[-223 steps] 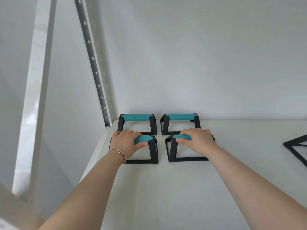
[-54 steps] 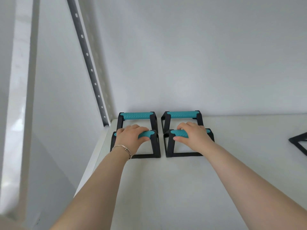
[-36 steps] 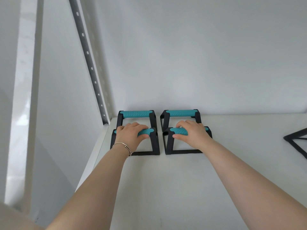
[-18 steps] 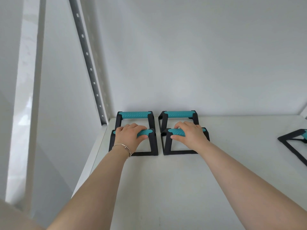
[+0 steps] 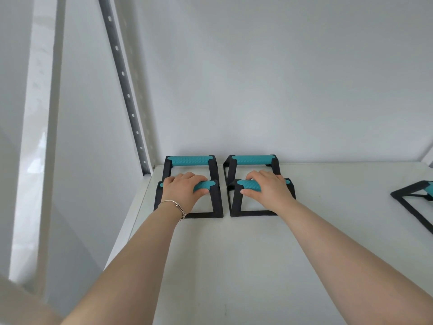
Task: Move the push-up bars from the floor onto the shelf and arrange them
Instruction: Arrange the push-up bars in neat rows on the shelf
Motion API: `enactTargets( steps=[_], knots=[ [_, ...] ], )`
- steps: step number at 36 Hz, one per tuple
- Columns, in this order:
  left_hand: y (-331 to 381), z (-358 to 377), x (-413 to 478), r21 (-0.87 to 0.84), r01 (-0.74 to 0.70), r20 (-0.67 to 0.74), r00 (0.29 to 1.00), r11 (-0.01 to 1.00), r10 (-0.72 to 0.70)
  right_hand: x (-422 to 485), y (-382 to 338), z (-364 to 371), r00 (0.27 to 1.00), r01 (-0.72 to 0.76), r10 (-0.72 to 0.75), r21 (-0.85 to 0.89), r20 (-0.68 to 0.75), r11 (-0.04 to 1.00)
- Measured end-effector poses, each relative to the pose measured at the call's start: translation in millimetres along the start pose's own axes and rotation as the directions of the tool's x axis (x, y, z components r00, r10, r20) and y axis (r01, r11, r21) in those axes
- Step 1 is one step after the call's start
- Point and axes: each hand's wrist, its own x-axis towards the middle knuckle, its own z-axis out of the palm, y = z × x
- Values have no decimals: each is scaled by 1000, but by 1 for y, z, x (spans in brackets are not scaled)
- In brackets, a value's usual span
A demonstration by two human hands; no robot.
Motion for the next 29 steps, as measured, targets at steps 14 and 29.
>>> enactTargets(
  steps=[14, 29],
  knots=[
    [2, -3, -2, -7, 7, 19, 1000, 1000, -7, 1, 5, -1, 999, 36, -36, 6, 9, 999],
    [10, -3, -8, 80, 19, 24, 999, 997, -21, -2, 1, -1, 1000, 8, -8, -58, 7, 998]
  ],
)
